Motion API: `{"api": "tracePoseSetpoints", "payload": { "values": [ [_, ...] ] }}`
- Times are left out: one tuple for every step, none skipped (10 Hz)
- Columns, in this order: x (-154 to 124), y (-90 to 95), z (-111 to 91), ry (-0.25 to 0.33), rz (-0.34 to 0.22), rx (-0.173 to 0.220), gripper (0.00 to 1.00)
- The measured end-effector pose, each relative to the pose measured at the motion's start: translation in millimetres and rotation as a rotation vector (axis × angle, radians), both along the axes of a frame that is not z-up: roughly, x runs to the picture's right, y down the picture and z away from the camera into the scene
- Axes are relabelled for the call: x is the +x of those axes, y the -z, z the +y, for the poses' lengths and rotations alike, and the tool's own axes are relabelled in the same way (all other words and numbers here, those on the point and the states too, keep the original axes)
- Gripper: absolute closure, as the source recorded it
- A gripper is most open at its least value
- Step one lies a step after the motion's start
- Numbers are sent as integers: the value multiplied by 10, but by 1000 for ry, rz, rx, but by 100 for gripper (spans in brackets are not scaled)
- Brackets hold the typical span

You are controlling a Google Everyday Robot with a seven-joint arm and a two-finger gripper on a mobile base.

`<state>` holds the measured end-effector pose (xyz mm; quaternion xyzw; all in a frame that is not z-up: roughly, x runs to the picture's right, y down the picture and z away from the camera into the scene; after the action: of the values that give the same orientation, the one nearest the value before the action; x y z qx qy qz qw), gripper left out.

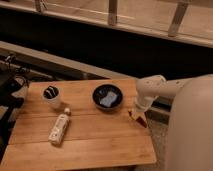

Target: Drag the pepper across the table

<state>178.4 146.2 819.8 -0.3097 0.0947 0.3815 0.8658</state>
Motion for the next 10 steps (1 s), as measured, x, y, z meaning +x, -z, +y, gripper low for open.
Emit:
{"api": "tracePoseSetpoints", "payload": {
  "values": [
    [-69,-19,-28,1,-4,5,100],
    [-49,-16,-21,3,-2,5,100],
    [-16,1,-6,4,-1,4,100],
    [1,9,6,5,0,3,100],
    [-41,14,4,15,-3,4,100],
    [-110,23,13,20,-5,3,100],
    [-198,27,18,25,-10,5,100],
    [-185,33,23,26,-8,6,100],
    [-153,44,33,29,-8,6,100],
    [-99,62,53,34,-7,5,100]
  ]
}}
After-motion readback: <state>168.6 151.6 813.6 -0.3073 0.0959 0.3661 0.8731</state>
